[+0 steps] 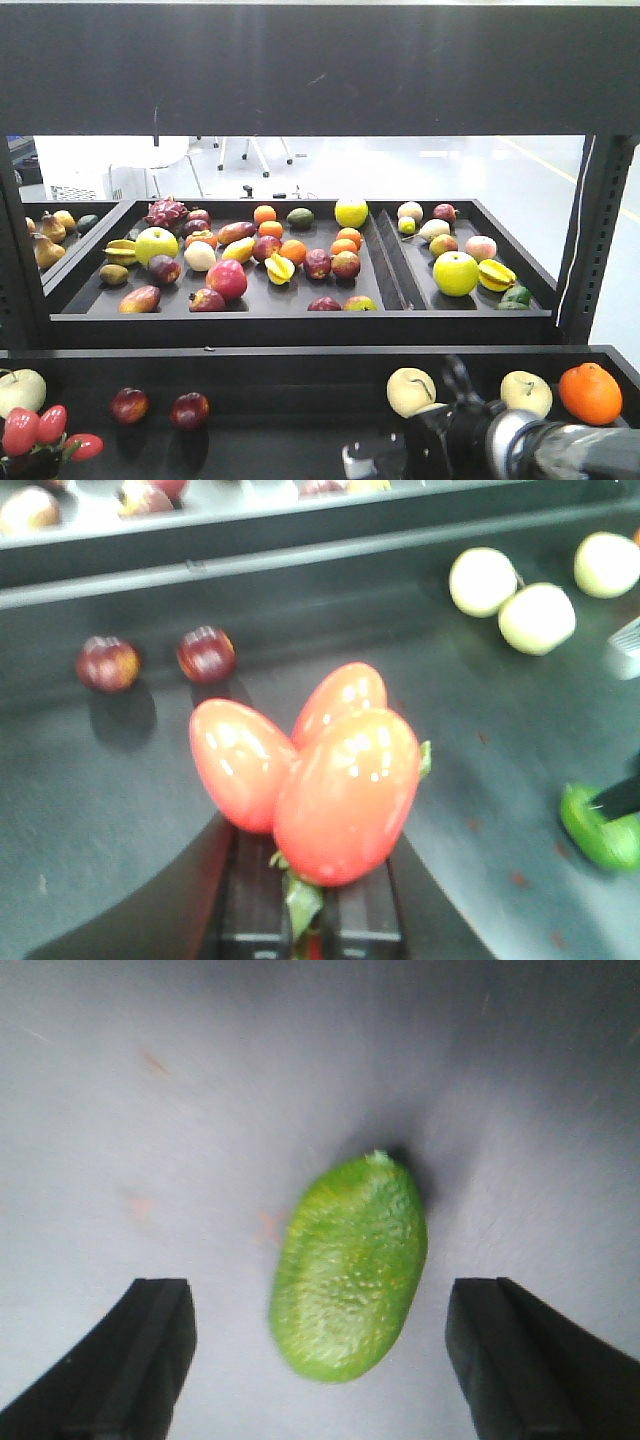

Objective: Pick snacks and fruit into basket

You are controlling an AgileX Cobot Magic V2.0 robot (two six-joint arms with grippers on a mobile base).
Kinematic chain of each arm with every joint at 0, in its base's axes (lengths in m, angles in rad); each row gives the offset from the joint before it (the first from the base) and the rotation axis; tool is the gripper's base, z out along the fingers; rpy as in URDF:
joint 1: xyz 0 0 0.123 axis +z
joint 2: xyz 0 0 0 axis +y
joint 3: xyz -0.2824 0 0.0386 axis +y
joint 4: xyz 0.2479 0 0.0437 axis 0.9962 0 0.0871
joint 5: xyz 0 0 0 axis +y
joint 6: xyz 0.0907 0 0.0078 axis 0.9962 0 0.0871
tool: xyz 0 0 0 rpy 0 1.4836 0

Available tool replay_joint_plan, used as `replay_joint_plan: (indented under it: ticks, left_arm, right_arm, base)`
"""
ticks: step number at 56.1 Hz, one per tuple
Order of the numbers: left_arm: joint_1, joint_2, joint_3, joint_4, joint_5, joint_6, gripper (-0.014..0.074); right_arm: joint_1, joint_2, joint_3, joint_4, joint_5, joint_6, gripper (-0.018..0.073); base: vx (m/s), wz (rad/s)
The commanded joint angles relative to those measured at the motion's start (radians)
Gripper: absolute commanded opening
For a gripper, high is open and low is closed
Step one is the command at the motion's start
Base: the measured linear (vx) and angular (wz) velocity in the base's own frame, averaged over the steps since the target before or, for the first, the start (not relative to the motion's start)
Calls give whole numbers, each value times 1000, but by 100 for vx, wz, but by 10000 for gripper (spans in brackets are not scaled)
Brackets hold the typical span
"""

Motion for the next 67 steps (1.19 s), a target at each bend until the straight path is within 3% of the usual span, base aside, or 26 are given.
replay_joint_plan:
  ticks: [1,23,40,48,67]
  left_arm:
    - [0,-19,-26,-15,-44,-7,0]
    - [0,-19,-26,-15,-41,-6,0]
    - [0,-19,-26,-15,-46,-6,0]
    - [0,-28,-26,-15,-46,-6,0]
    - [0,-65,-26,-15,-49,2,0]
  right_arm:
    - [-3,-18,-31,-8,-4,4,580]
    - [-3,69,-64,2,-49,37,577]
    - [-3,126,-126,4,53,30,552]
    - [-3,126,-126,-1,78,45,454]
    - [-3,47,-126,-51,116,54,76]
  base:
    - [0,0]
    - [0,0]
    - [0,0]
    - [0,0]
    - [0,0]
